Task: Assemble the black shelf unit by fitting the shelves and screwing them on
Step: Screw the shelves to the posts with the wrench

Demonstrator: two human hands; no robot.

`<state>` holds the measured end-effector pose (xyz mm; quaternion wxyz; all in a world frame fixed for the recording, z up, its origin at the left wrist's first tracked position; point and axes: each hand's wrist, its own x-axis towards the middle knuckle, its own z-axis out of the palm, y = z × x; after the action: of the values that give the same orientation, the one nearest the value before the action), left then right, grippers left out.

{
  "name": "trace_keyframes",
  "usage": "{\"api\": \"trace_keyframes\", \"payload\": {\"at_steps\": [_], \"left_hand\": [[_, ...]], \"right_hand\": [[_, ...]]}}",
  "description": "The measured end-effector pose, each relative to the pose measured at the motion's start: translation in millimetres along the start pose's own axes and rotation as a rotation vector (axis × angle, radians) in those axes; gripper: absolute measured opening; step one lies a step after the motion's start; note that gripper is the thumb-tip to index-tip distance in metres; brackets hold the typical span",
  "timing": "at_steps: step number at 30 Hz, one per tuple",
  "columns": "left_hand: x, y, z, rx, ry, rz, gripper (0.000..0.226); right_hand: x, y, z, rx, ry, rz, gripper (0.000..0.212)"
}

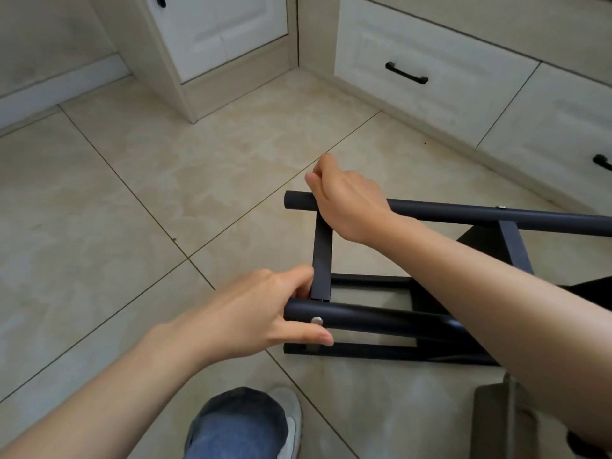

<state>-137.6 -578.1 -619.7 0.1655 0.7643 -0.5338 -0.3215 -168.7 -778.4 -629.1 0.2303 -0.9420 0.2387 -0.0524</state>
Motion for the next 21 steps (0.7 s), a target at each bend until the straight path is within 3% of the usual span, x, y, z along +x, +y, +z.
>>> {"api": "trace_keyframes", "payload": {"at_steps": [12,21], "left_hand": [[-5.9,-8.6,7.7,-0.167,-0.007,0.014,0.049],[-4.4,-8.8,5.0,-0.041,0.048,0.021,0.051]], "right_hand": [[-5.5,0.1,7.1,-0.047,0.053,-0.093,0.027],[-2.8,4.0,3.9,-0.038,0.045,-0.093,0.03]]}}
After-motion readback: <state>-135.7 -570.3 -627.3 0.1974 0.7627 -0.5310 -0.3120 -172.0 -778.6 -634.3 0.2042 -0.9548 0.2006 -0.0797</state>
